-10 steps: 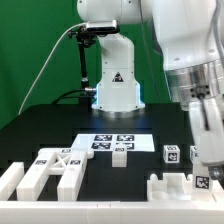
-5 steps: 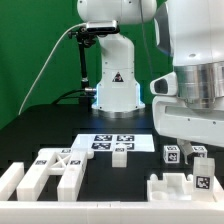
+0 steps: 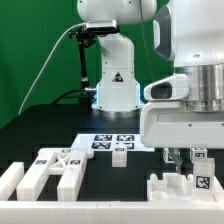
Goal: Assemble chair
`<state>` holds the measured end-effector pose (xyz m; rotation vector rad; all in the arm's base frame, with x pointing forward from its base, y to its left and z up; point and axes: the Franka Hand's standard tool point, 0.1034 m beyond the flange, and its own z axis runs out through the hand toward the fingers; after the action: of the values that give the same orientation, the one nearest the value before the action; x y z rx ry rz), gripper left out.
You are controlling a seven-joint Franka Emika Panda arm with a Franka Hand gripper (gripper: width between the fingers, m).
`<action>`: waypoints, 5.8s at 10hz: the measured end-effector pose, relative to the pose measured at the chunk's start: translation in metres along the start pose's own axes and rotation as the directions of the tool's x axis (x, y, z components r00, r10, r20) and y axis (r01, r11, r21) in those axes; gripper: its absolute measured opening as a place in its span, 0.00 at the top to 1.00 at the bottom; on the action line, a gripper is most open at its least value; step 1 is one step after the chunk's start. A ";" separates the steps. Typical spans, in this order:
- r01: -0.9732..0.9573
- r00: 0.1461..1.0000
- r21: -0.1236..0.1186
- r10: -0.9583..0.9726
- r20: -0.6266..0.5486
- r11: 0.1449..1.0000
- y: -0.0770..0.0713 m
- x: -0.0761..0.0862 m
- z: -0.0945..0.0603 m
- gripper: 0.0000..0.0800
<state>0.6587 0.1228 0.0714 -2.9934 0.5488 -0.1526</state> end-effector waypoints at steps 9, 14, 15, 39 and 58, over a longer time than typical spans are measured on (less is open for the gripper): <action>-0.641 0.767 0.018 0.640 0.048 0.767 0.016 0.004 0.002 0.63; -0.959 0.274 -0.033 0.953 0.132 0.280 0.018 -0.001 0.003 0.63; -0.976 0.208 -0.040 0.967 0.146 0.216 0.018 -0.001 0.003 0.63; -0.819 0.569 -0.004 0.812 0.132 0.574 0.080 -0.011 -0.030 0.19; 0.428 0.883 0.032 -0.425 0.200 0.903 0.164 -0.078 -0.016 0.19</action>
Offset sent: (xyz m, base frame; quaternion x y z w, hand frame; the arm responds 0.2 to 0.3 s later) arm 0.0000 0.0000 0.0000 0.0000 0.0000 0.2571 0.9664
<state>0.5269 -0.0028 0.0628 -3.0424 -0.1391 0.1286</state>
